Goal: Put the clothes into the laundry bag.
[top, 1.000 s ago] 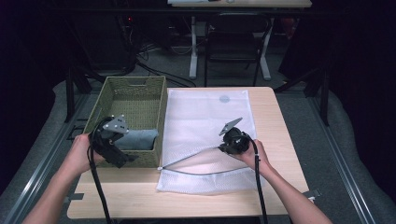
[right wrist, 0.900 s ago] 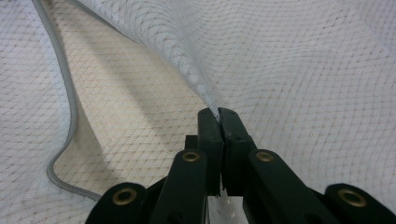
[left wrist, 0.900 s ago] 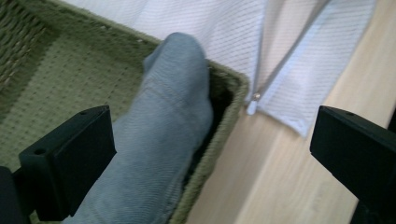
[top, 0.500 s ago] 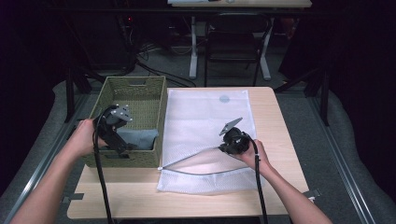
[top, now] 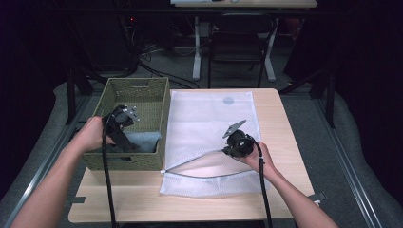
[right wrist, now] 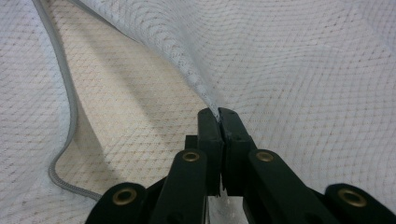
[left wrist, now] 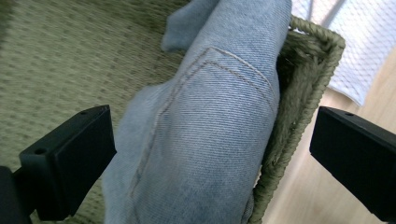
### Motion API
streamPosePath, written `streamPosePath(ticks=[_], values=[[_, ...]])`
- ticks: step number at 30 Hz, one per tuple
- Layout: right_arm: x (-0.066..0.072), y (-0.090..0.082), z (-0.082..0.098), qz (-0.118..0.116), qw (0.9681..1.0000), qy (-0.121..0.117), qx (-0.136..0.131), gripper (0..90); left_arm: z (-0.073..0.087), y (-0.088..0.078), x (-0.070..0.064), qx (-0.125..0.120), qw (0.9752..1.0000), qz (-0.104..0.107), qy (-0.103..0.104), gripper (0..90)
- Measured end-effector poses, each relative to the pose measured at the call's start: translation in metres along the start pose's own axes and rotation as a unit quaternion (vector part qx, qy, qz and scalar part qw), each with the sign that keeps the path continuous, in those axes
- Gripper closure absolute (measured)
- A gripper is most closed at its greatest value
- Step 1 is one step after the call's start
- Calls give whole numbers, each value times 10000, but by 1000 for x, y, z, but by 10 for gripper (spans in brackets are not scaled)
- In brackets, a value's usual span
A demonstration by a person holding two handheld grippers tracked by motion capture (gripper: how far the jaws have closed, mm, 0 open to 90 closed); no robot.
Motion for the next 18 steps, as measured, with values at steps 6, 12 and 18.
streamPosePath(ticks=[6,12,18], values=[[0,0,0,-10,10000,-19,-14,888,4,10,6,189,9998,64,-48,31],[0,0,0,8,10000,2,0,888,9,18,7,304,9994,145,-72,127],[0,0,0,16,10000,17,9,888,14,26,9,394,9990,171,-133,185]])
Point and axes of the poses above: each handheld gripper's, and its own axes: y roughly forward along the jaws, z roughly out of its underside, x roughly to its left, the point moved 10 cm from there along y, roughly forward along the jaws, and after that the axes turned 11 degrees about -x, right-handed, at the moved point
